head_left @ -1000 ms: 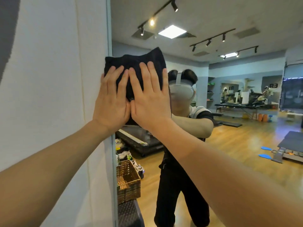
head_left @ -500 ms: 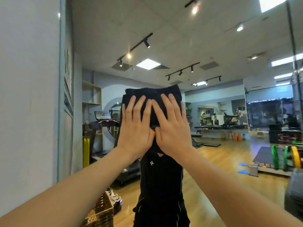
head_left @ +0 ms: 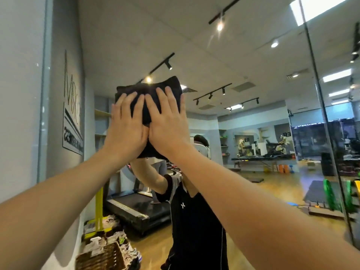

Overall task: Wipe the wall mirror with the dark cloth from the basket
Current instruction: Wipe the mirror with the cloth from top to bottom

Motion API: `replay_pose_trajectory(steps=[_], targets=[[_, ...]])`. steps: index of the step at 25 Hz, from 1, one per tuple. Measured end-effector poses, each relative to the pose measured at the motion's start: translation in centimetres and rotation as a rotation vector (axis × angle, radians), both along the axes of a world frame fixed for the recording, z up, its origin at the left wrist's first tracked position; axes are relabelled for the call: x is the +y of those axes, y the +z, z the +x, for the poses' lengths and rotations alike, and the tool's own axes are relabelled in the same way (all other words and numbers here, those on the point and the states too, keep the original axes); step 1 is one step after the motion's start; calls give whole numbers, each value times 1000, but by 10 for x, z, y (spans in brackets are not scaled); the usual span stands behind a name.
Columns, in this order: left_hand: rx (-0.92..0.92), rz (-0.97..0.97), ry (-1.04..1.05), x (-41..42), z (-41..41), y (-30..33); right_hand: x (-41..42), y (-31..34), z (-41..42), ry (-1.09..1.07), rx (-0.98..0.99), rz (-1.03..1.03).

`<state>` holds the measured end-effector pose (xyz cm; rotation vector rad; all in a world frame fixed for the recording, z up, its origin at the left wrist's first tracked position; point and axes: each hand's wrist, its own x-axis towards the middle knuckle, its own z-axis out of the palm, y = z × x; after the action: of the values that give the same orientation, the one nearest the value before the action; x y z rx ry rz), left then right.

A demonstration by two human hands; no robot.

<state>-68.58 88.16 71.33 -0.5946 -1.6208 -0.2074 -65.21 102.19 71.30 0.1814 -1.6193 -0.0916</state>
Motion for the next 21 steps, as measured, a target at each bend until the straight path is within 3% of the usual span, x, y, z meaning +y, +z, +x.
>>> replay_pose_trajectory(steps=[5, 10, 15, 21], targets=[[-17, 42, -84, 34, 18, -108, 38, -95, 14, 45, -65, 122], [-66, -82, -193, 187, 71, -162, 195, -163, 81, -12, -72, 42], [-49, -117, -218, 317, 120, -103, 322, -114, 129, -81, -49, -31], [-2, -96, -222, 354, 123, -16, 354, -25, 134, -86, 4, -75]])
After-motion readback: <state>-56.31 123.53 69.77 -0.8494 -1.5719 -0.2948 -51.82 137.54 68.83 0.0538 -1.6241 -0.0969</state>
